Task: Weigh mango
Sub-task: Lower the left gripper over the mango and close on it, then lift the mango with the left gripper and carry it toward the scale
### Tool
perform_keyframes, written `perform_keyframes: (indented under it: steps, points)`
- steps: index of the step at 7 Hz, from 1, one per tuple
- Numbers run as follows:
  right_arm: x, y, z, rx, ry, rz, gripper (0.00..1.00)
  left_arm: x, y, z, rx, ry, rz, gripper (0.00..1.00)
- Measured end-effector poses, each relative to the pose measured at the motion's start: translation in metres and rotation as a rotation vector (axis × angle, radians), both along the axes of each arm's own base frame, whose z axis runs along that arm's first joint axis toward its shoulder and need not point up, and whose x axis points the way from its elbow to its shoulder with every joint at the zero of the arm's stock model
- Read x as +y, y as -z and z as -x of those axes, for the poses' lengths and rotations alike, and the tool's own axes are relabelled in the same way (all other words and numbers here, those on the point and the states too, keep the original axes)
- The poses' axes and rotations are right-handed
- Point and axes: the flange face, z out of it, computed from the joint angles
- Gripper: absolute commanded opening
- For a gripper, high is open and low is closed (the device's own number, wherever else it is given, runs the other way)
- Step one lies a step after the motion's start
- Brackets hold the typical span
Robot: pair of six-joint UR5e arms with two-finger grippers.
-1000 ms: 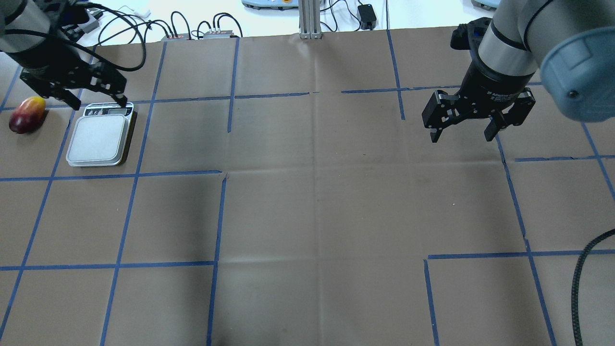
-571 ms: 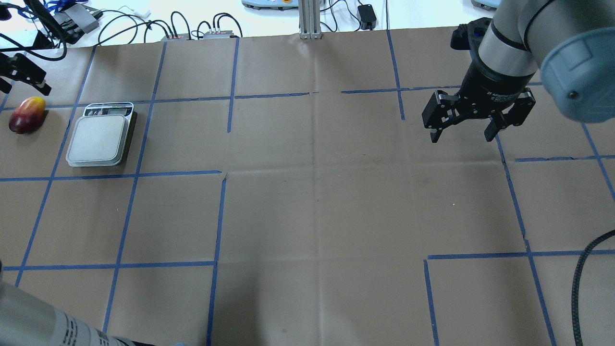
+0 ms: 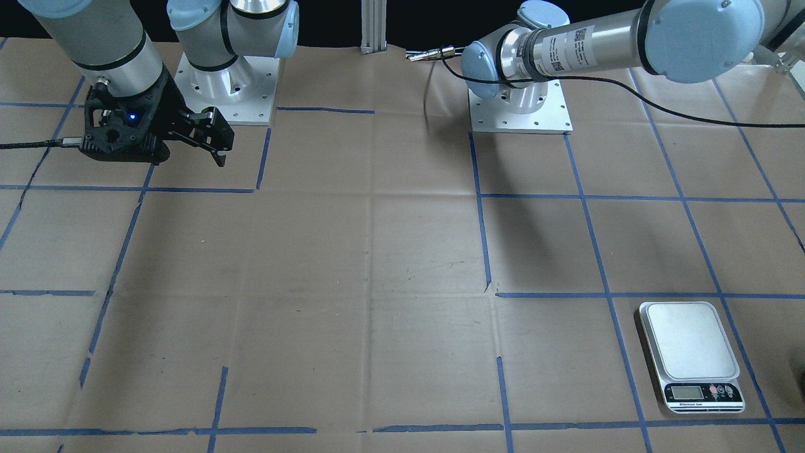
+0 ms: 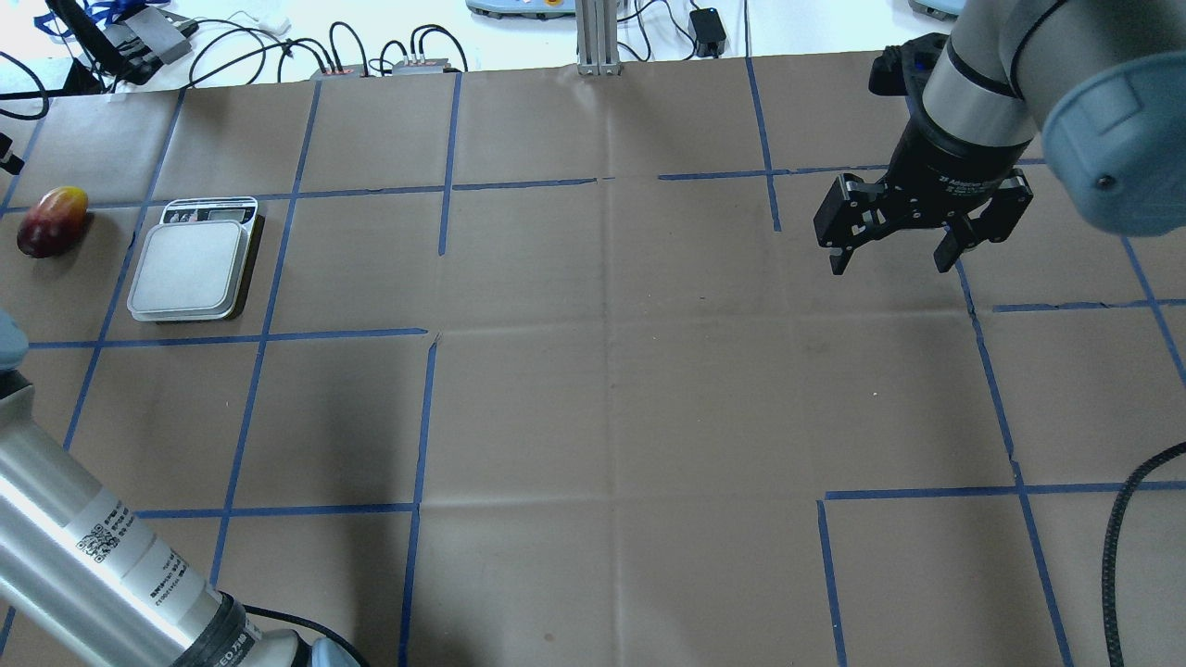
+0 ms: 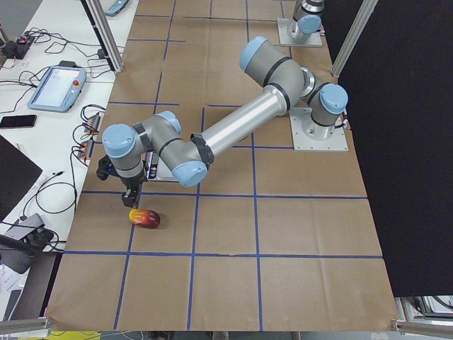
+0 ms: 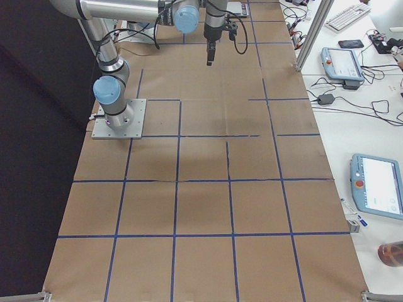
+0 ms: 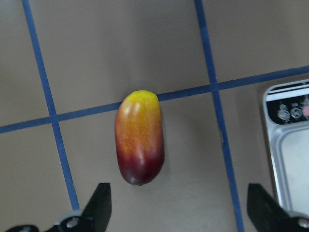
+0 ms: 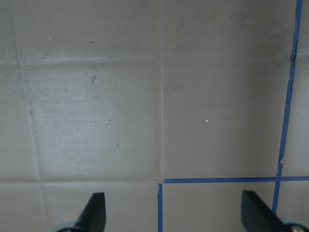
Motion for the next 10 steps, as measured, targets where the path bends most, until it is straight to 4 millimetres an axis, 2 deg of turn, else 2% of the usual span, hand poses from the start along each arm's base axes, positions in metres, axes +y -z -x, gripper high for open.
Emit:
perform_keyframes:
  steps: [2,5,6,7,8,10]
  points:
    - [0.0,0.0,0.0,0.0,0.0,-0.001,1.0,-0.003,0.04,-0.026,0.032,0.01,-0.006,1.0]
    - [0.0,0.0,0.0,0.0,0.0,0.0,1.0,-0.012,0.114,-0.039,0.072,0.016,-0.045,0.97]
    - [0.0,0.0,0.0,0.0,0.0,-0.001,1.0,-0.014,0.133,-0.042,0.079,0.016,-0.052,0.79]
    - [0.0,0.0,0.0,0.0,0.0,-0.001,1.0,-0.016,0.143,-0.042,0.084,0.017,-0.057,0.63]
    - [0.0,0.0,0.0,0.0,0.0,-0.001,1.0,-0.016,0.147,-0.042,0.085,0.018,-0.059,0.51]
    - [0.0,0.0,0.0,0.0,0.0,0.0,1.0,-0.017,0.141,-0.042,0.08,0.017,-0.054,0.48]
